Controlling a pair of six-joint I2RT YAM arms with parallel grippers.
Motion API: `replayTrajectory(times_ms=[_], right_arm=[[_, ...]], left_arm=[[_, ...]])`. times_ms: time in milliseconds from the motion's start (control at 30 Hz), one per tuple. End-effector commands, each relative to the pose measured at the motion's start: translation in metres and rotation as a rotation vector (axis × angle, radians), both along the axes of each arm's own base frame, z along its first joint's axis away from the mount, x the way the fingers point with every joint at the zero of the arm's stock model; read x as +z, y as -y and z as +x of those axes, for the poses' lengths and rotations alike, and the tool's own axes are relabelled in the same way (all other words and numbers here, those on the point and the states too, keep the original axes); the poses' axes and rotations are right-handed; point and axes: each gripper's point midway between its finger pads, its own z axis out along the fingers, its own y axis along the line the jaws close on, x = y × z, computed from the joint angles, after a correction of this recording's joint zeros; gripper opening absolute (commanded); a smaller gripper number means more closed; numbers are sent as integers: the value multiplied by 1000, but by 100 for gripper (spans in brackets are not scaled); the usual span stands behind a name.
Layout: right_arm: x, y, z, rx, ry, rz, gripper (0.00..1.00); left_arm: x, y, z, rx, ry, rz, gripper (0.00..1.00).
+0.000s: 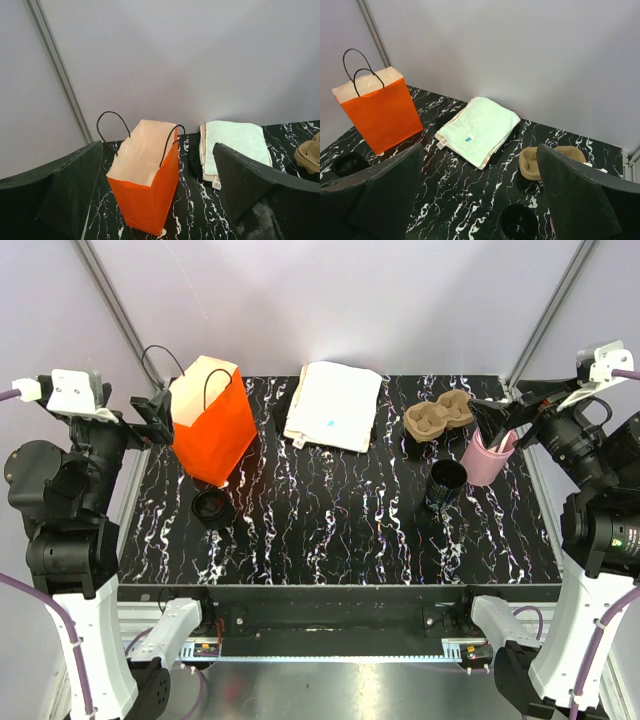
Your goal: Pack the takeout coffee
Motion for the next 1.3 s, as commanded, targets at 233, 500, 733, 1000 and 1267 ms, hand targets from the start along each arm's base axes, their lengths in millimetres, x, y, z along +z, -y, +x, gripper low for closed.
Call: replayTrajectory(times_ms=[233,500,733,1000,1267], right_arm=[[-1,-7,-3,50,11,-49,100],[-7,-7,5,69,-9,-68,100],[-10,-8,20,94,-19,-88,100],[-18,7,59,38,-33,-81,100],[-53,40,137,-79,-175,-108,100]], left_arm=[[10,6,-6,-34,32,13,99],[-12,18,8,-109,-23,85,99],[-61,29,32,-188,-117,116,99],[-117,38,63,-266,-213,136,99],[-181,47,83,-334,-311,126,99]])
